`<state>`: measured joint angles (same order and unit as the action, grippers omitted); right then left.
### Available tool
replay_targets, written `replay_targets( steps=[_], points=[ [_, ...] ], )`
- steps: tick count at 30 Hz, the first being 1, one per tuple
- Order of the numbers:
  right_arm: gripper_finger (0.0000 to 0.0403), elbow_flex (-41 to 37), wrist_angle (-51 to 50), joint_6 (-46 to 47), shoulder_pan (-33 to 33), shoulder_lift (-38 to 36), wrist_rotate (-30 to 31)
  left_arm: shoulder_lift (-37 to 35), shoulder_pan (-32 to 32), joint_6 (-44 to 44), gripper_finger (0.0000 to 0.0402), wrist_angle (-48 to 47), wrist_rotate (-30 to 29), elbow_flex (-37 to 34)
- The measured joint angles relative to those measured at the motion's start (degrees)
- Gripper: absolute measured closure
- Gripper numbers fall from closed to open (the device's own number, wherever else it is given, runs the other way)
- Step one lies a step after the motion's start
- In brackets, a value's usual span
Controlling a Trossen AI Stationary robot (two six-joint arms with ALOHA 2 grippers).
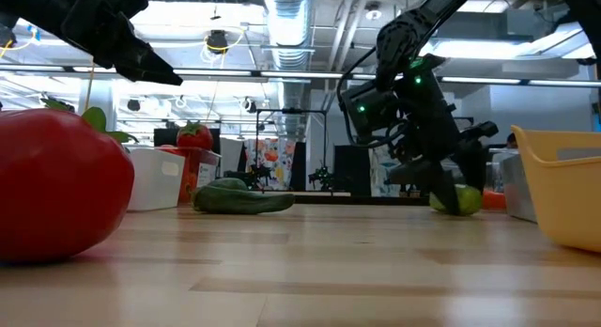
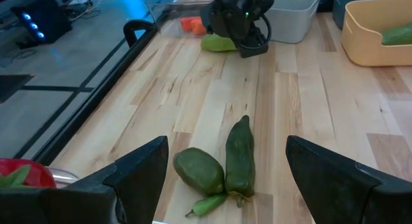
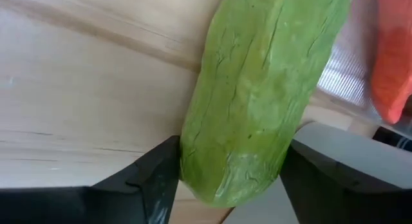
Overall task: Sort produce into baskets
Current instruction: Put the green cucumber into the yellow bin
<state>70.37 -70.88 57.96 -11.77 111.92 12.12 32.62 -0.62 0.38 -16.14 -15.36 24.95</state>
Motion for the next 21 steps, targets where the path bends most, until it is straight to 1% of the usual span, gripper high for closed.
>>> replay_targets(
  steps=[6,11,15,21],
  points=[
    [0.0161,0.0,-0.08,-2.45,0.41,-0.04,-0.04,0.0,0.0,0.0,0.01,0.01,-0.02,0.0],
    [0.0165,1.78,-1.29,-5.76,1.64,-0.18,-0.5,0.0,0.0,0.0,0.01,0.02,-0.02,0.0],
    [0.0166,6.42,-3.12,-8.88,3.38,-0.24,-0.5,0.0,0.0,-0.12,0.01,0.04,0.01,0.0],
    [0.0167,16.38,-7.72,-13.63,7.83,-0.28,-0.66,0.0,0.0,-0.26,0.01,0.07,0.0,0.0]
  ],
)
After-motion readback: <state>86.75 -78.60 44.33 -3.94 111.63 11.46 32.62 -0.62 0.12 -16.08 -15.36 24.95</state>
